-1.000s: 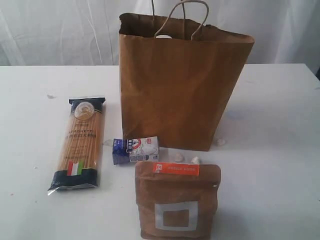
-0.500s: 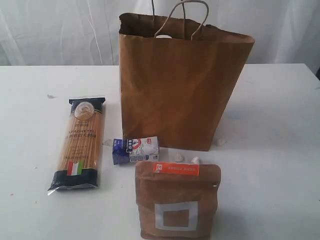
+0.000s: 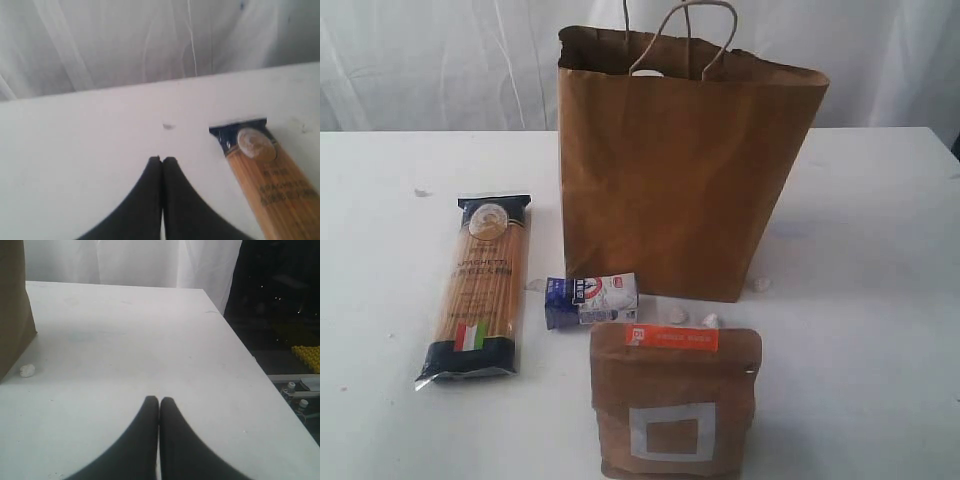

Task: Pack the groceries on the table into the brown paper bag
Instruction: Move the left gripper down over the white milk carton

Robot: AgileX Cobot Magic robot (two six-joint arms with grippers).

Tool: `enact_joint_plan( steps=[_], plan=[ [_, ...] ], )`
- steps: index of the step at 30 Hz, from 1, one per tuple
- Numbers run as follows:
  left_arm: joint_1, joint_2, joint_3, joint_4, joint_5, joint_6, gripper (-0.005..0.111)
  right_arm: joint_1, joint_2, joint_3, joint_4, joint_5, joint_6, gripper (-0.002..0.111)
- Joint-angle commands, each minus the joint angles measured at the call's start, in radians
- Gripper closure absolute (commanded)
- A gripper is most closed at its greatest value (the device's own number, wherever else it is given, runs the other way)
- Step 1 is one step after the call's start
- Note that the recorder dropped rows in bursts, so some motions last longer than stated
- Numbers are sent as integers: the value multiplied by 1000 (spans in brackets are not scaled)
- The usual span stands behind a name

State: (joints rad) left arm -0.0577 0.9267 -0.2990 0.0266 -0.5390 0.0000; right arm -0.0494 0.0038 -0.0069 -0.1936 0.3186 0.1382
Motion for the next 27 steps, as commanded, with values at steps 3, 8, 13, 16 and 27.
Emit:
enact_joint_plan(
  steps=[3, 8, 13, 16, 27],
  plan=[
    [-6, 238, -5, 6, -177, -7, 107, 0, -4, 7, -10, -5, -5, 108],
    [-11, 165, -106, 511, -64, -497, 107, 0, -4, 7, -10, -5, -5, 108],
    [-186, 205, -442, 773, 866, -702, 107, 0, -4, 7, -10, -5, -5, 108],
    [-385, 280, -470, 267, 852, 43, 107, 0, -4, 7, -10, -5, 15, 108],
    [-604, 430, -470, -156, 762, 834, 107, 0, -4, 7, -10, -5, 15, 108]
  ],
)
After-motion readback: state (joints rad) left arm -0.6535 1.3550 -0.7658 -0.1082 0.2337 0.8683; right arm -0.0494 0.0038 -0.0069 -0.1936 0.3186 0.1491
